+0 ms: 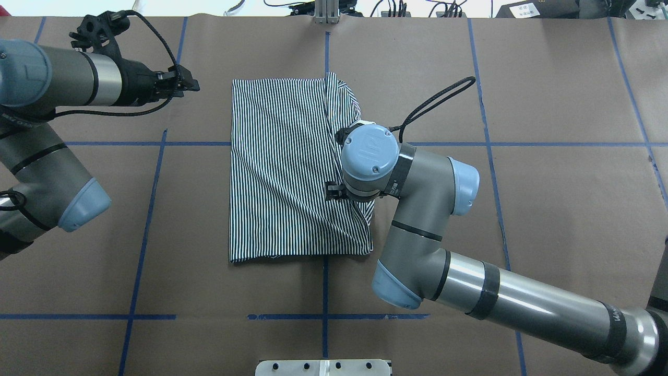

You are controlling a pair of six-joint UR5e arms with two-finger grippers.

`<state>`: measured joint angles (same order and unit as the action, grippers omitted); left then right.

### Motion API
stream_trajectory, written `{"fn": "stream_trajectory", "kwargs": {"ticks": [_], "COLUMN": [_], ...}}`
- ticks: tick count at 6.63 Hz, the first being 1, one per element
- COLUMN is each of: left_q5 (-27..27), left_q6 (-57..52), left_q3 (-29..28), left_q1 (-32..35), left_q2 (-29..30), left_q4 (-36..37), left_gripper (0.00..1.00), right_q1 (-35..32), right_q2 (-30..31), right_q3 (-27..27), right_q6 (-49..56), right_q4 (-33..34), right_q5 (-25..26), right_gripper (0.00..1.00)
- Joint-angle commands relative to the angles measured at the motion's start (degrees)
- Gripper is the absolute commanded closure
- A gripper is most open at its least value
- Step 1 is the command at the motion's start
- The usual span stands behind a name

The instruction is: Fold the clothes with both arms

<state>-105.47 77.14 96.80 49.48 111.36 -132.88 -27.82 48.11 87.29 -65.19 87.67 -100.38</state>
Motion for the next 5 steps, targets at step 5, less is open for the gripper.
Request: {"fn": "stream_trajectory", "kwargs": {"ticks": [5], "left_q5": [0.0], "left_q6": [-0.1], "left_q3": [0.0], "left_q1": [0.0], "left_q2": [0.1], "left_q4": [0.0], "left_gripper": [0.53], "right_q1": [-1.9], "right_q2": [0.0], "right_q3": [-3.2], "right_q6": [5.0], "right_q4": [0.0], "right_q5": [0.5], "right_gripper": [0.00]}}
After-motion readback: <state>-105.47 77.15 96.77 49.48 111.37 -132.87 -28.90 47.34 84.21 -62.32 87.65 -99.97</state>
